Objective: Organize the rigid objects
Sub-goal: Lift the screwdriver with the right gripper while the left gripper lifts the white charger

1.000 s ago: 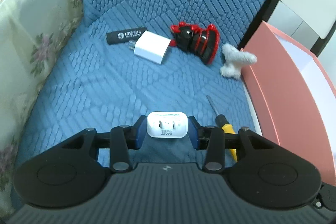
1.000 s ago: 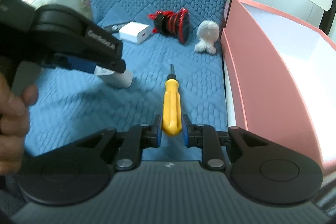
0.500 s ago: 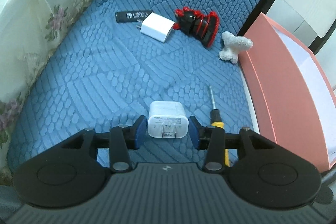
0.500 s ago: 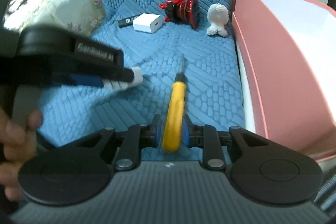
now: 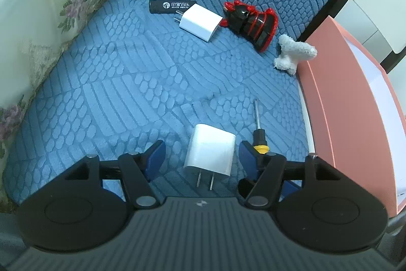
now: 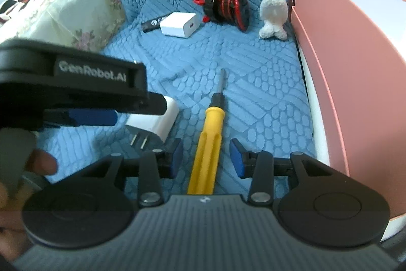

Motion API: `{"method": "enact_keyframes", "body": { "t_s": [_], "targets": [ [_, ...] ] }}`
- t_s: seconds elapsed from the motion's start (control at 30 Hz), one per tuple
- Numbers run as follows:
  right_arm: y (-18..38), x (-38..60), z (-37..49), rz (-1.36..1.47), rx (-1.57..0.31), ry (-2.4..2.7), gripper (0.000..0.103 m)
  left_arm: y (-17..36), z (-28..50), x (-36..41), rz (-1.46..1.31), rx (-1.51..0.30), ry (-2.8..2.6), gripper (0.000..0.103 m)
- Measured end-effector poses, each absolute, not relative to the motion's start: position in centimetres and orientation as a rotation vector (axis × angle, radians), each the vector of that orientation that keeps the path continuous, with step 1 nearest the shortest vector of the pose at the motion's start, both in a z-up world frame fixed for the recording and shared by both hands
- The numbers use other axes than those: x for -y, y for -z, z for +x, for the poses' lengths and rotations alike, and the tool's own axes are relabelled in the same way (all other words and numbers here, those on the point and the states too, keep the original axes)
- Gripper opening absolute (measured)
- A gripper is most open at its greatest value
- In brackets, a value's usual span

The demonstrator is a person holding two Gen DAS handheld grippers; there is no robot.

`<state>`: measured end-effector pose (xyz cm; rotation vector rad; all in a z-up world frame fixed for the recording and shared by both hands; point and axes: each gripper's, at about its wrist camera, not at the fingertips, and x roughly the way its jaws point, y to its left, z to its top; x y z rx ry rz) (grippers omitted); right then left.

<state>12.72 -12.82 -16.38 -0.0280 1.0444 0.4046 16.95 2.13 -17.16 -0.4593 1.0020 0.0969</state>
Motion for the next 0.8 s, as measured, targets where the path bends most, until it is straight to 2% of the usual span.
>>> {"method": "enact_keyframes", "body": {
  "t_s": [0.1, 0.2, 0.53, 0.8],
  "targets": [
    [16.6, 12.6, 13.0, -0.034, -1.025, -0.402, 0.04, 17.1, 17.0, -2.0, -0.458, -1.001, -0.091, 0.069],
    [16.7, 12.6, 13.2, -0.028, -1.014, -0.396, 0.024, 17.1, 17.1, -2.1, -0.463, -0.997, -0.086, 0.069],
    [15.4, 13.2, 12.6, -0.059, -0.964, -0.373, 0.022, 17.4, 17.3, -2.0, -0.469, -1.001, -0.067, 0.068],
    [15.4, 14.4, 12.4, -0.072, -0.987, -0.348, 0.022, 18.2, 17.8, -0.3, -0.37, -1.041, -0.03, 0.068]
  ]
}}
